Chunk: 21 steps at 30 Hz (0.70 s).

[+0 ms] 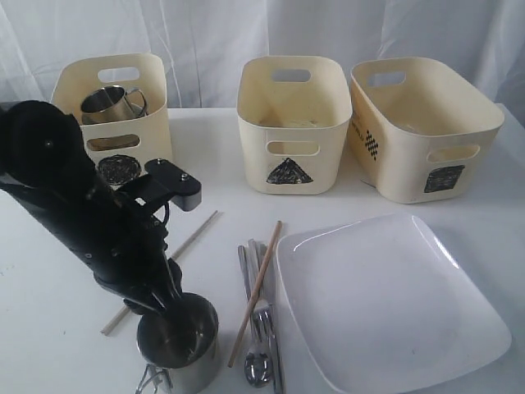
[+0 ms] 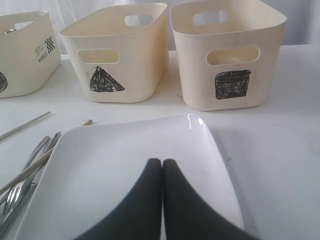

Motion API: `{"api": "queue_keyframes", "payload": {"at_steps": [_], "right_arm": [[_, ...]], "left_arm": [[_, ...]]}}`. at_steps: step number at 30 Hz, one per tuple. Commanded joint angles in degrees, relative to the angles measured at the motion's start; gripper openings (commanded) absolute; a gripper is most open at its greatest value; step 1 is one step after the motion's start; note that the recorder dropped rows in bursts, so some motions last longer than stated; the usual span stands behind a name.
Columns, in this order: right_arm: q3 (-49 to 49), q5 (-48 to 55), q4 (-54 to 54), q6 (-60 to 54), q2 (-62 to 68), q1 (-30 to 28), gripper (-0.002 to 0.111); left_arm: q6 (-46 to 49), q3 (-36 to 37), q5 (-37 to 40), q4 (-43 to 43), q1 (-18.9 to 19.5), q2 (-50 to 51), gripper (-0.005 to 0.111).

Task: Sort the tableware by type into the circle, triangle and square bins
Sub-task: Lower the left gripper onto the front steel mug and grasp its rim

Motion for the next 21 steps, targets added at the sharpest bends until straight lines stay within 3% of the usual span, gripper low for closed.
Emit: {"api": "queue_keyframes", "payload": {"at_steps": [1,11,13,16,21], "right_arm": [[0.4,-0.82,0.12,0.09,-0.29,0.1,0.0],[0.4,-0.82,0.12,0.09,-0.29,0.1,0.0],[0.4,-0.82,0.12,0.09,-0.29,0.1,0.0],[0.4,-0.82,0.12,0.09,-0.29,0.1,0.0],[0.4,-0.82,0.12,0.09,-0.29,0.1,0.0]], "left_arm": [[0.13,0.61,1.02,-0.95,-0.31,1.48,0.045],[0.13,2.14,0.48,-1.06,-0.31,4.31,0.045],[0.13,2.14,-1.07,-0.17,-0.31,4.31,0.036],[0.13,2.14,-3.44,1.84,-0.31,4.21,0.003],[0.16,-2.81,-0.81,6.12,-0.31,2.66,0.0]]}}
